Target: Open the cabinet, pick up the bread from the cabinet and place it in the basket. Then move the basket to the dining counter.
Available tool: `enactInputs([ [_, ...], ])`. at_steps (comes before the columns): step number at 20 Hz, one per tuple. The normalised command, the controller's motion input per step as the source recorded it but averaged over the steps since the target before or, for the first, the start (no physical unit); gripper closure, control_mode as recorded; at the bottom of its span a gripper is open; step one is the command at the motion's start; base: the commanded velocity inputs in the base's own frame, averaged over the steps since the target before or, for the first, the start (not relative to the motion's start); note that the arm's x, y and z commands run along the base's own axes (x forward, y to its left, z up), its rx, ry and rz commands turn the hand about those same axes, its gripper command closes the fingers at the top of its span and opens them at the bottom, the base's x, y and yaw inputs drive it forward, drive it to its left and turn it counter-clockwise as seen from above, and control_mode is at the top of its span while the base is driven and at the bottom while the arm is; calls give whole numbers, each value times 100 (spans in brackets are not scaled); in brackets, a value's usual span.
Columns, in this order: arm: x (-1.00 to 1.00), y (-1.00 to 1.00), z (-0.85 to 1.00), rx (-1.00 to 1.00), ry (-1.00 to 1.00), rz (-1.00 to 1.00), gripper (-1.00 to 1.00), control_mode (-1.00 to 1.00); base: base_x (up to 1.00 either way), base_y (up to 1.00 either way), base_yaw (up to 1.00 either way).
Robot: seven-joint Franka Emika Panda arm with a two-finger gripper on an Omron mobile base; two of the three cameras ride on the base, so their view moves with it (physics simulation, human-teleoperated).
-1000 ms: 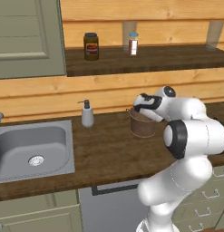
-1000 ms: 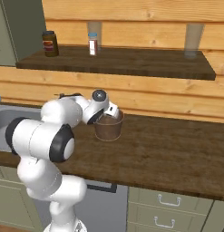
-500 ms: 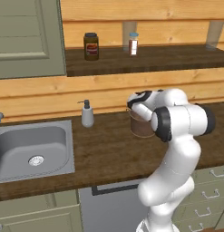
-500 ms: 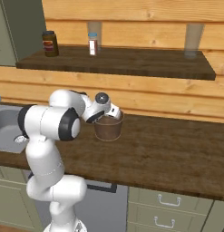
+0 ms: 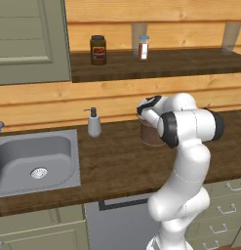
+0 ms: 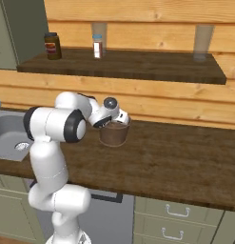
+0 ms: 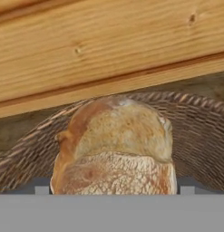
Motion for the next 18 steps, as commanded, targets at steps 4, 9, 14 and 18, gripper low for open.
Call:
enactInputs([
  [4,3,-1,-6,-1,1,0,100,-100,0,0,0],
  [9,0,0,-11,-3,0,0,-100,-100,0,0,0],
  [14,-5,0,-1,-4,0,0,-100,-100,0,0,0],
  [18,-24,0,5,-2,0,0,-100,-100,0,0,0],
])
